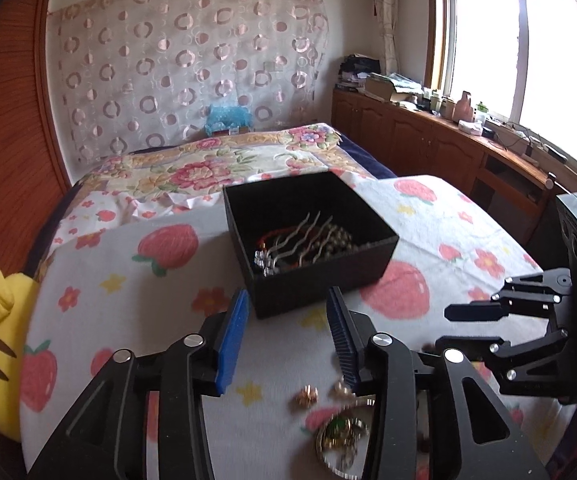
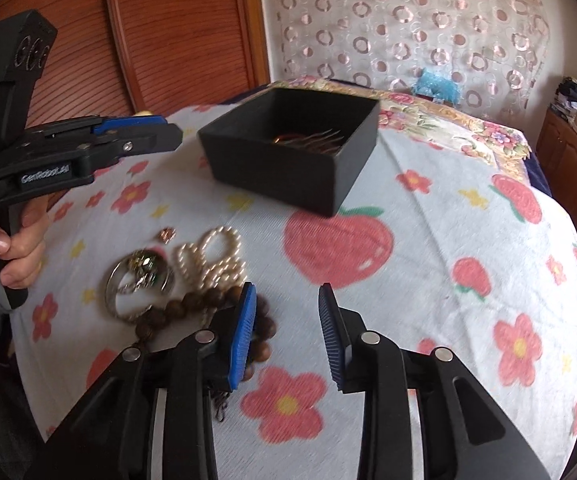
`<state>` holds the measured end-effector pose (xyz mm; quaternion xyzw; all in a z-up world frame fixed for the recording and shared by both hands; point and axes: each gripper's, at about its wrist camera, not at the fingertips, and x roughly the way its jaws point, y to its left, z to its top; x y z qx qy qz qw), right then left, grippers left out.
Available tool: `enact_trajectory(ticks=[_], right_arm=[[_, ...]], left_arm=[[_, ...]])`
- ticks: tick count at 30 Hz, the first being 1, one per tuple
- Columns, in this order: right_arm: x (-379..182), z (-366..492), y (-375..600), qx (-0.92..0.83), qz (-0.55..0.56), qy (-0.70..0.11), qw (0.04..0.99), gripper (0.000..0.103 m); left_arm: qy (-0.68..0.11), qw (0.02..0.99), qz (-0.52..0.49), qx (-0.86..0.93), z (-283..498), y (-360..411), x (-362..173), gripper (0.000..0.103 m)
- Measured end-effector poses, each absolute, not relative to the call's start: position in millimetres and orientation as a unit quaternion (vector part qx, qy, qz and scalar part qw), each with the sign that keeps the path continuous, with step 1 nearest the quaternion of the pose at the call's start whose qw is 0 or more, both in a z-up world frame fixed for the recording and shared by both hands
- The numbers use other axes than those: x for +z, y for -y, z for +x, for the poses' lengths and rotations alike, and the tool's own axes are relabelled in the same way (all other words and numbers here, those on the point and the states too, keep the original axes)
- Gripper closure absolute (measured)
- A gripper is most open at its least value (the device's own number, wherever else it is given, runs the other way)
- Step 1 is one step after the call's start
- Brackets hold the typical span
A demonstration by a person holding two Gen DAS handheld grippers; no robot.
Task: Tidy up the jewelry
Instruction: 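Reach the left tool to the silver bangle while the right tool reaches the wooden bead bracelet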
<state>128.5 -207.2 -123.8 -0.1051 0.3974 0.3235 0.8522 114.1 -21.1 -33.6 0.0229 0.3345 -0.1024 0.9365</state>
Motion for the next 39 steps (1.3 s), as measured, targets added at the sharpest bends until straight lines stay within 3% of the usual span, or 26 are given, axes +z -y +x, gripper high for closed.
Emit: enact_trajectory(ticks=[5, 8, 10, 19, 35, 39], right_arm=[[-132, 123, 203, 0.32, -0.124, -0.407, 0.846, 0.069], [-132, 122, 203, 0.326, -0.12, -0.41, 0.843, 0.082], [-133, 119, 202, 0.319, -0.127, -0.405, 0.847, 0.082], [-132, 115, 203, 0.307, -0.138, -0.401, 0.852, 0.084], [-132, 115, 204, 0.304, -0.134, -0.402, 0.853, 0.084], [-132, 115, 204, 0.303, -0.135, -0.401, 0.854, 0.084]], left_arm=[[-0.348, 0.932, 0.021, -0.1, 97, 16, -44, 0.056], [-0.354, 0.93, 0.022, -0.1, 86, 15, -49, 0.05], [-0.358, 0.928, 0.022, -0.1, 80, 14, -53, 0.041], [-0.381, 0.917, 0.023, -0.115, 55, 17, -68, 0.024], [-0.41, 0.899, 0.061, -0.142, 53, 52, -82, 0.023], [-0.416, 0.896, 0.068, -0.144, 55, 56, -84, 0.034]])
